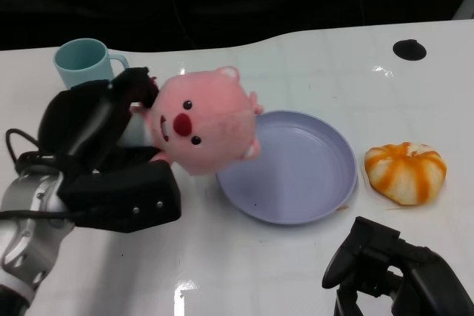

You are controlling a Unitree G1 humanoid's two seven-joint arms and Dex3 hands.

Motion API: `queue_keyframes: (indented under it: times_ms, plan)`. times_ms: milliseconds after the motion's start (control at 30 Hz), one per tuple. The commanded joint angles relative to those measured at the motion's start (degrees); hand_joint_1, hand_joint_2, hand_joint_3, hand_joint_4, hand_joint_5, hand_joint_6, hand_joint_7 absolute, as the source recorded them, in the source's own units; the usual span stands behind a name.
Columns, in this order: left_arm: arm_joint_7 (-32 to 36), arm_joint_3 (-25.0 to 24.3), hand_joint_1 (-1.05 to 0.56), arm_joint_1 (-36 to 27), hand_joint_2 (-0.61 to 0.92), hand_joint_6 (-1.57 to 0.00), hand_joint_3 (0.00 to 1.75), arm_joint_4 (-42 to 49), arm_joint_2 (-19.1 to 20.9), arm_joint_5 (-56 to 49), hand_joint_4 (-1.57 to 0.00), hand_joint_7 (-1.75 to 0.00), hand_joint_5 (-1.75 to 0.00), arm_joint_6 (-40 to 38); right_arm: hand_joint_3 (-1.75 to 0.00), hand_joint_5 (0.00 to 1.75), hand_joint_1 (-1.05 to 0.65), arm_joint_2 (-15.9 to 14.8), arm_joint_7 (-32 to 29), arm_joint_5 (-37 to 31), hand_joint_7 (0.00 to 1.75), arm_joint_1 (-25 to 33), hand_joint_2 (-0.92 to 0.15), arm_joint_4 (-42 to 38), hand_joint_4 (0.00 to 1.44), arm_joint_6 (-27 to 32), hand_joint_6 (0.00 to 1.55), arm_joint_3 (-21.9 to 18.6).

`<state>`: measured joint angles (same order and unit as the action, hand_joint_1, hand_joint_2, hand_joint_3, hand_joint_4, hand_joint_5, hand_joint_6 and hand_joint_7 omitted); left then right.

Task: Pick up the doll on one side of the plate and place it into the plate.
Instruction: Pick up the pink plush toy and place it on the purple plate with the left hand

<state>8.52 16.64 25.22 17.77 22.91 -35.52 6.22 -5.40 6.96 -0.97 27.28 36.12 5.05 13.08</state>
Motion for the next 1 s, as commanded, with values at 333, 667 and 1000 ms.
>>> queue_keyframes:
  times_ms: [333,667,1000]
  plan:
    - [-9.3,3.3,-0.17,6.6,0.42,-0.70,1.09,-2.2,-8.4,-0.3,-0.93,-1.75,-1.75,-7.3,-1.42,1.75,0.06,-0.9,0.4,0.5,1.53,0.9,-0.37,1.4,0.68,-0.1,0.61,-0.5]
    - [-8.6,6.9,-0.20,11.4,0.42,-0.76,1.21,6.7,-13.9,-1.5,-0.95,-1.75,-1.75,-7.9,-1.41,1.75,0.05,-0.7,0.3,0.6,1.53,1.0,-0.36,1.9,0.68,0.5,0.62,-0.2]
    - [-7.5,8.0,-0.19,14.2,0.45,-0.69,1.06,14.3,-16.3,-1.2,-0.91,-1.74,-1.75,-6.8,-1.41,1.75,0.06,-0.6,0.2,0.4,1.54,0.9,-0.37,1.9,0.68,0.4,0.62,0.4]
